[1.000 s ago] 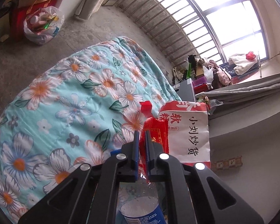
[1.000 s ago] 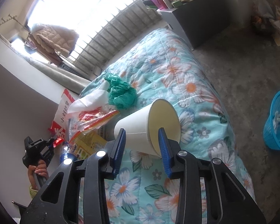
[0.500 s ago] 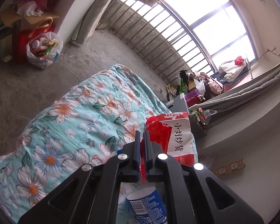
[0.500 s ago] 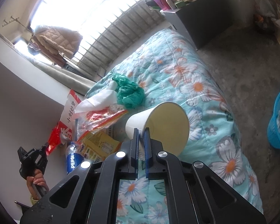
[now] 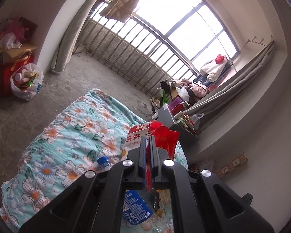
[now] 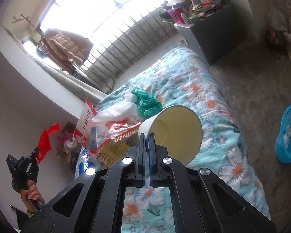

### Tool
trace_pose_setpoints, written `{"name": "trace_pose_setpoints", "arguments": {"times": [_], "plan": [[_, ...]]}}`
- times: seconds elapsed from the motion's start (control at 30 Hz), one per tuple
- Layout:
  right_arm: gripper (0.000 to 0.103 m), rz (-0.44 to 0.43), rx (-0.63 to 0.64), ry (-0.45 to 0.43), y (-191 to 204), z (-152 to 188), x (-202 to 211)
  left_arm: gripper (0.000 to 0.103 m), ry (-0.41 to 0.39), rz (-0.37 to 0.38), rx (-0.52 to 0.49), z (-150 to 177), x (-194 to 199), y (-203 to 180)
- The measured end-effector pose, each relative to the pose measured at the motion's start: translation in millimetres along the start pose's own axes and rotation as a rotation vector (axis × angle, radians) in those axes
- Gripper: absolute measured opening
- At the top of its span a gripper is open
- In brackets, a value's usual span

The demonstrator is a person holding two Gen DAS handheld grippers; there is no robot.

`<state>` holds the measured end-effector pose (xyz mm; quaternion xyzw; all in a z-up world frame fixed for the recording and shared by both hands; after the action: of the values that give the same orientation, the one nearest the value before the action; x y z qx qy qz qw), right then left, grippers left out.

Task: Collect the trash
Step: 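Grasp the white paper cup with the right gripper while the left gripper grasps the red wrapper, then carry the paper cup and red wrapper to the wastebasket and release both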

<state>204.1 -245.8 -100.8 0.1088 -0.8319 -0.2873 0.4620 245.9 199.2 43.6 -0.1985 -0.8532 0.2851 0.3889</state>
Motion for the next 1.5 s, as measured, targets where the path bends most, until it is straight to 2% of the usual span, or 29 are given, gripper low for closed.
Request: {"name": "trace_pose_setpoints", "arguments": {"times": [0.27, 0.47, 0.73, 1.03, 1.27, 1.33, 1.5], "plan": [[0.001, 0.000, -0.003, -0.113, -5, 9, 49, 0.003, 0.025, 0.079, -0.224, 16, -2, -87], [0.001, 0.018, -0.055, -0.188, -35, 17, 85, 0.003, 0.114, 0.120, -0.372, 51, -40, -156], [0.001, 0.039, -0.178, -0.274, -92, 34, 124, 0.003, 0.318, 0.158, -0.564, 110, -128, -247], [0.001, 0.078, -0.376, -0.334, -179, 51, 150, 0.003, 0.477, 0.162, -0.705, 171, -232, -340], [0.001, 0.129, -0.552, -0.344, -256, 62, 151, 0.003, 0.675, 0.132, -0.797, 252, -328, -398], [0.001, 0.142, -0.600, -0.340, -277, 62, 148, 0.004, 0.777, 0.131, -0.836, 285, -361, -409], [0.002, 0.136, -0.759, -0.331, -338, 60, 132, 0.004, 0.908, 0.060, -0.899, 348, -431, -414]]}}
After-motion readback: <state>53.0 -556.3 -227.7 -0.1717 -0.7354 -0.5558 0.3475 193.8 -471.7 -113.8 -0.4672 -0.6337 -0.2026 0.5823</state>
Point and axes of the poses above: each gripper's, at about its wrist camera, not at the fingertips, and x roughly against the way its jaws point, y to its left, z to its underside, the point moved 8 cm from there along -x, roughly the way its jaws point, and after that the axes turned 15 degrees about y, right-handed, at the moved point
